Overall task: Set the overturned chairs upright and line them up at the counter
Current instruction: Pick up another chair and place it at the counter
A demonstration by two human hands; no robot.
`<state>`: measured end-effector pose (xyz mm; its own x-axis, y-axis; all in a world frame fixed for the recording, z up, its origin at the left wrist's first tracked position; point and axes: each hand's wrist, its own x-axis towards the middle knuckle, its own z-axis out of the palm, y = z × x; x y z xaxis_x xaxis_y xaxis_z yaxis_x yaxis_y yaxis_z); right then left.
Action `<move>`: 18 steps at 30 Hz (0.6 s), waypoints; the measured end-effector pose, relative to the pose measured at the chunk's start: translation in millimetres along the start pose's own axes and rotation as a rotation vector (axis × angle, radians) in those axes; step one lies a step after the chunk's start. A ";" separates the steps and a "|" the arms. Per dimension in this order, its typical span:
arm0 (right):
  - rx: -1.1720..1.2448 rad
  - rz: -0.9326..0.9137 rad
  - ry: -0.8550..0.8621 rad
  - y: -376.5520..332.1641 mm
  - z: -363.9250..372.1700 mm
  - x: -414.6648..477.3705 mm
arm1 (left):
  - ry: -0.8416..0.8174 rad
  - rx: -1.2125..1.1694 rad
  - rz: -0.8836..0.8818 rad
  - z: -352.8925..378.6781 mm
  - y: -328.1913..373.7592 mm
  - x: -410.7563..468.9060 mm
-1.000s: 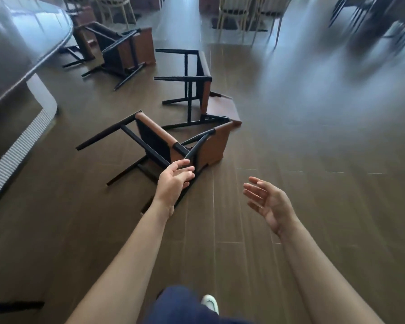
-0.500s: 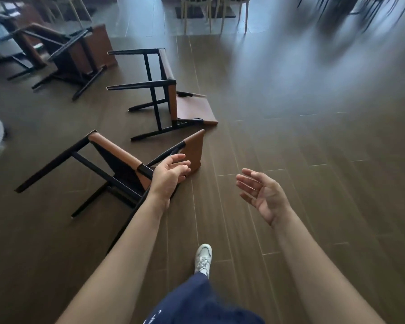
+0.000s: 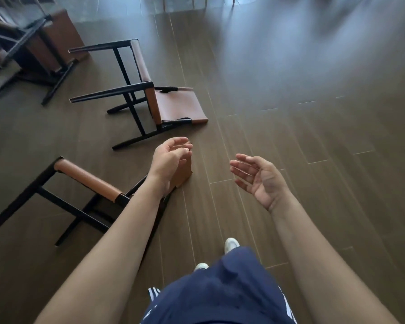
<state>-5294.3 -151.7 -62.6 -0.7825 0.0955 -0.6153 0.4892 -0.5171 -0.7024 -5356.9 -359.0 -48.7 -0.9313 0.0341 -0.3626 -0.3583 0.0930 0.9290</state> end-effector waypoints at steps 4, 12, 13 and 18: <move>-0.019 0.016 0.008 -35.1 -6.4 54.1 | 0.032 -0.017 -0.013 19.7 9.2 50.3; -0.167 0.104 -0.022 -99.1 -10.3 168.1 | 0.175 -0.080 -0.110 56.1 15.7 146.6; -0.191 0.110 -0.027 -105.5 -8.6 180.5 | 0.188 -0.082 -0.116 57.6 15.4 156.5; -0.250 0.154 -0.049 -122.7 6.3 243.2 | 0.254 -0.066 -0.179 51.6 6.6 207.0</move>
<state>-5547.1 -70.4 -123.8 -0.7062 -0.0122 -0.7079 0.6787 -0.2964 -0.6719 -5548.7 -299.9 -121.5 -0.8367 -0.2272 -0.4983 -0.5138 0.0105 0.8578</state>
